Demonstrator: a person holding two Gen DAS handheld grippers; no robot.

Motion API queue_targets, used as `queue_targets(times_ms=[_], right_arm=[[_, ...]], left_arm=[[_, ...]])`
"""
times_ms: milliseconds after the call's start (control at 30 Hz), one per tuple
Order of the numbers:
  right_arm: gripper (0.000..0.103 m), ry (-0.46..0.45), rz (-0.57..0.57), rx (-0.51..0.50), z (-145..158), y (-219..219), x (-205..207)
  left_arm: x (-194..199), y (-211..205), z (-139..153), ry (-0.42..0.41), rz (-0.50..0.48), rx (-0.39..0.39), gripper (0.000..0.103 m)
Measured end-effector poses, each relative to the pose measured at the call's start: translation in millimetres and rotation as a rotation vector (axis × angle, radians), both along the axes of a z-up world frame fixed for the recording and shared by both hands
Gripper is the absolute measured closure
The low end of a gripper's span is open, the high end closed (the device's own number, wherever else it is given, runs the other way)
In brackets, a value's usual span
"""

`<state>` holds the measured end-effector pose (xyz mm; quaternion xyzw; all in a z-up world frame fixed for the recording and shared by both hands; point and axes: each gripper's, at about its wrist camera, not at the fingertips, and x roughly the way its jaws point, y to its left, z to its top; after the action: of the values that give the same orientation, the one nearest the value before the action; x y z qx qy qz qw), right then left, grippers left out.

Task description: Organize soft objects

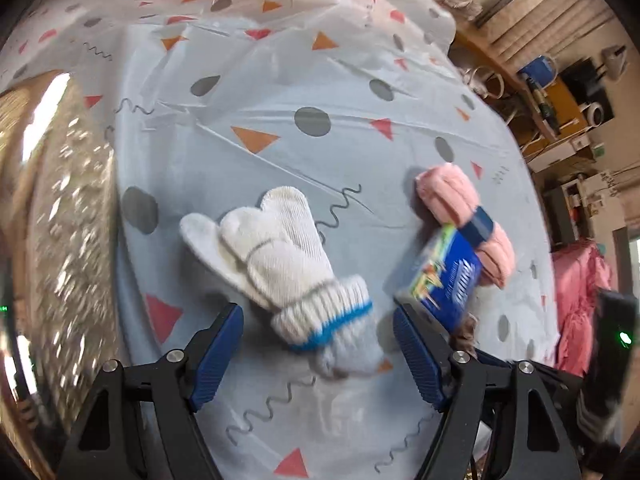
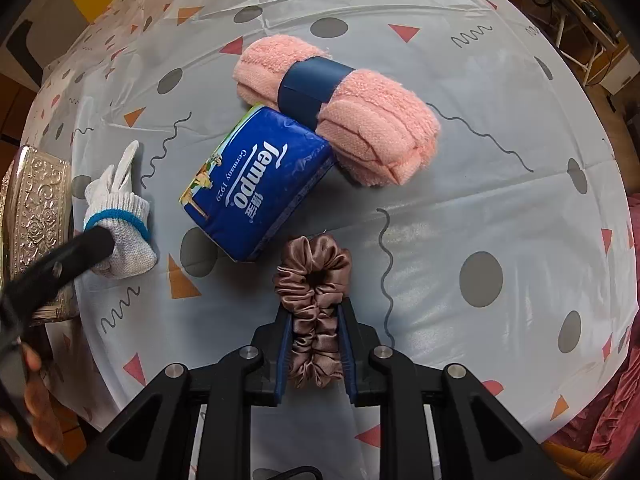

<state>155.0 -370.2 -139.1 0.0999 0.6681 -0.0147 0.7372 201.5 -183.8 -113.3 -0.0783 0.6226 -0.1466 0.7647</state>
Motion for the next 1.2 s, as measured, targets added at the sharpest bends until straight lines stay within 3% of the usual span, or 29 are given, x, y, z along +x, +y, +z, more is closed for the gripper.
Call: queue_targets(times_ms=[33,67,167,300,467,700,900,1067,1200], right_arm=[[0.083,0.001,0.000,0.001,1,1,1],[0.083,0.003,0.000,0.001,1,0,0],[0.083,0.002,-0.004,0.004,1,0,0],[0.082,-0.001,-0.021,0.027,0,-3,-1],[0.083,-0.002,-0.024,0.031,0,-7,-1],[0.083,-0.003,-0.038,0.040,0,-8,-2],[0.083,-0.002,-0.038,0.042,0,-10,-2],[0.083,0.007,-0.018,-0.004,1,-1,0],[0.083,0.011,-0.007,-0.022,1,1,1]], left_arm=[[2,-7,-3,0.002,-0.030,0.024,0.035],[2,-13,-7,0.003,-0.063,0.043,0.046],[-8,-26,-10,-0.059,-0.138,0.088,0.055],[-20,-30,-5,-0.142,-0.207,0.134,0.060],[-20,-23,25,-0.233,-0.246,0.131,0.060],[8,19,105,-0.383,-0.137,0.046,0.060],[31,93,156,-0.504,0.003,0.074,0.060],[29,169,179,-0.565,0.125,0.100,0.060],[20,228,177,-0.580,0.203,0.126,0.060]])
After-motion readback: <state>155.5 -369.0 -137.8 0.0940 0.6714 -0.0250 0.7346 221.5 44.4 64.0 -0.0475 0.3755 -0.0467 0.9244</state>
